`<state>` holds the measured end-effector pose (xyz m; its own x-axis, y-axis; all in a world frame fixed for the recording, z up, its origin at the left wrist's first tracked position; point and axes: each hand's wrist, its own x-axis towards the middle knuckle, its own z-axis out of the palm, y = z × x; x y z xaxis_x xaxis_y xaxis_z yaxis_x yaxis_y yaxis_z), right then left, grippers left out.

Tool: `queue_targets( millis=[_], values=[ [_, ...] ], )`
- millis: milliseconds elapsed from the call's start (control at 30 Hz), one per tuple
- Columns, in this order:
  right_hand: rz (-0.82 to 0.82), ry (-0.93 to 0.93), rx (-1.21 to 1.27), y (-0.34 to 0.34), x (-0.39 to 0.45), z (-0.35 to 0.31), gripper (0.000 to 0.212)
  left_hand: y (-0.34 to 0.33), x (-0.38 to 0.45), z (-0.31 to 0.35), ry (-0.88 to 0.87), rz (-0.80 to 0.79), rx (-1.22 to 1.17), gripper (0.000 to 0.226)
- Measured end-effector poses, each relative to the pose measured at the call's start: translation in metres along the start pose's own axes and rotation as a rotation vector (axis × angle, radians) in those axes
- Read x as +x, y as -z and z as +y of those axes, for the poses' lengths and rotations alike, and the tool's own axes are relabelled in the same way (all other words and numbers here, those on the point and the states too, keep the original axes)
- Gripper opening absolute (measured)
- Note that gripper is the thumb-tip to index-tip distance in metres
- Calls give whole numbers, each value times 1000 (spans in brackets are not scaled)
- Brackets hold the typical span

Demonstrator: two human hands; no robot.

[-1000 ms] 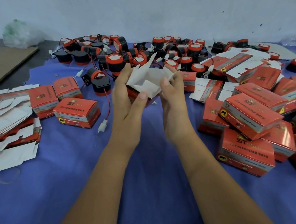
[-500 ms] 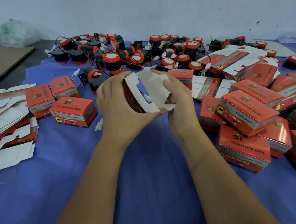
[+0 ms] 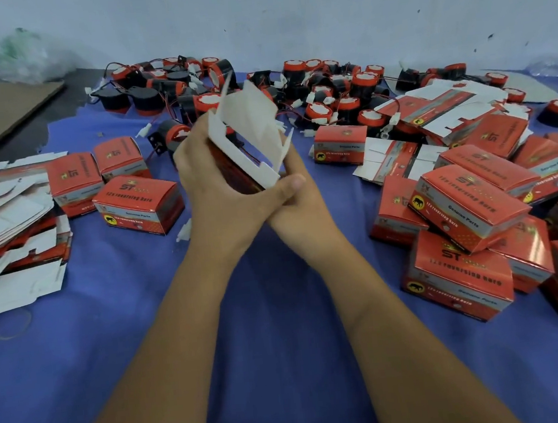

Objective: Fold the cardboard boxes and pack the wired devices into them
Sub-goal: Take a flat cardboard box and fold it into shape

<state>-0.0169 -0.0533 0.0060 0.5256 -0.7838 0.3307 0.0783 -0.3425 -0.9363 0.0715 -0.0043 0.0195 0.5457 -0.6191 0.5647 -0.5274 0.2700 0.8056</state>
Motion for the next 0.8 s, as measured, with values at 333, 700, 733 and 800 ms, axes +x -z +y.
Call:
queue_targets(
  millis=[333,700,733,800],
  values=[
    [108,75,-65,3,-2,-3,63,18,-1,-10,-55,-314,-112,105],
    [206,28,-93,9,2,0,69,4,-8,-4,-32,-212,-275,71],
    [198,16,-57,10,1,-2,74,3,-9,-4,-23,-219,-296,67],
    [137,-14,85,11,-3,-5,77,2,-8,-6,14,-199,-319,68]
  ],
)
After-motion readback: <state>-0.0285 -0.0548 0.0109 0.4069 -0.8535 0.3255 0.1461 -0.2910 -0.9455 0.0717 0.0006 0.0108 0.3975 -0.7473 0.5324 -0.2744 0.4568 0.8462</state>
